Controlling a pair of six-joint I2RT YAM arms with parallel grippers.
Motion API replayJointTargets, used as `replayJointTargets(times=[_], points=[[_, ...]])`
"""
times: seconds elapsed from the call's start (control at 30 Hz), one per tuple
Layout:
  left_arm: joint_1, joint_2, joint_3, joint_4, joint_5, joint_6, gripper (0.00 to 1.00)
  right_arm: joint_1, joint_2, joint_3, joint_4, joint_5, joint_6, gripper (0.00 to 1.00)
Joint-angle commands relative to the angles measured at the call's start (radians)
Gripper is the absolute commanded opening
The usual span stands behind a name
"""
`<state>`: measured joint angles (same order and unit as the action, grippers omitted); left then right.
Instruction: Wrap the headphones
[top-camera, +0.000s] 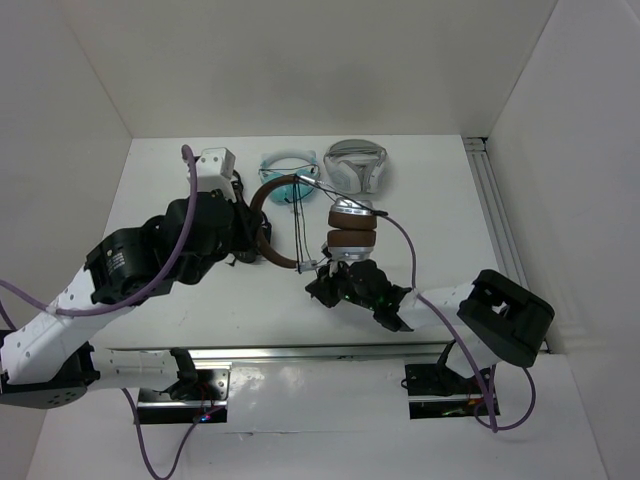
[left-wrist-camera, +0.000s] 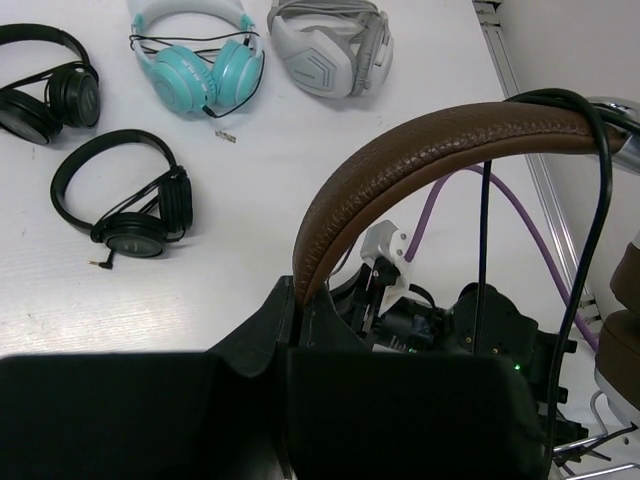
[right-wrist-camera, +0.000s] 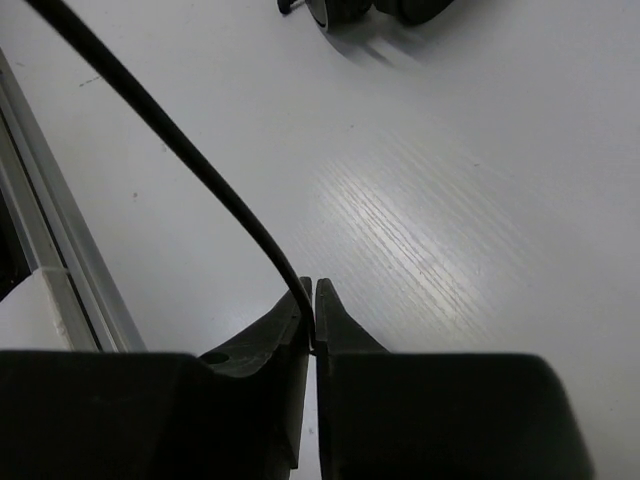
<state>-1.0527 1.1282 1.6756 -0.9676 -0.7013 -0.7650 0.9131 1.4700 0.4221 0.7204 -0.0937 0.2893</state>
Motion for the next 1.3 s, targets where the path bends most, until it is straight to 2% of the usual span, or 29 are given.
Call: replayJointTargets(times=[0.0, 0.1, 0.13, 0.3, 0.43, 0.53, 0.63, 0.77, 0.83, 0.97, 1.27], points=[[-0.006, -0.036, 0.026, 0.064, -0.032, -0.049, 0.0, 0.018, -0.02, 0.037, 0.059, 0.018, -0.015, 0.16], [-0.006, -0.036, 0.026, 0.055, -0.058, -0.065, 0.0, 0.046, -0.02, 0.018, 0.059, 0.044, -0.015, 0.16], [-0.006, -0.036, 0.026, 0.029, -0.076, -0.082, 0.0, 0.058, -0.02, 0.001, 0.068, 0.072, -0.015, 0.11], [0.008, -0.047, 0.004, -0.02, -0.17, -0.167, 0.0, 0.225, -0.071, -0.037, 0.031, 0.251, 0.019, 0.01], [0.127, -0.038, -0.005, -0.029, -0.155, -0.168, 0.0, 0.372, -0.125, -0.037, -0.071, 0.473, 0.05, 0.0], [0.221, -0.016, -0.005, -0.029, -0.07, -0.126, 0.0, 0.508, -0.186, -0.028, -0.166, 0.606, 0.069, 0.0], [0.385, -0.027, -0.071, 0.047, 0.025, -0.057, 0.0, 0.636, -0.22, 0.035, -0.284, 0.771, 0.089, 0.0], [0.497, -0.027, -0.149, 0.106, 0.105, 0.001, 0.0, 0.78, -0.243, 0.135, -0.464, 0.919, 0.099, 0.0], [0.497, -0.027, -0.192, 0.115, 0.105, 0.015, 0.0, 0.828, -0.243, 0.176, -0.542, 0.948, 0.099, 0.0], [0.448, 0.007, -0.241, 0.086, -0.001, -0.031, 0.0, 0.865, -0.209, 0.309, -0.657, 1.012, 0.074, 0.0], [0.359, 0.085, -0.35, 0.024, -0.026, -0.049, 0.0, 0.888, -0.169, 0.591, -0.964, 1.075, -0.038, 0.0]])
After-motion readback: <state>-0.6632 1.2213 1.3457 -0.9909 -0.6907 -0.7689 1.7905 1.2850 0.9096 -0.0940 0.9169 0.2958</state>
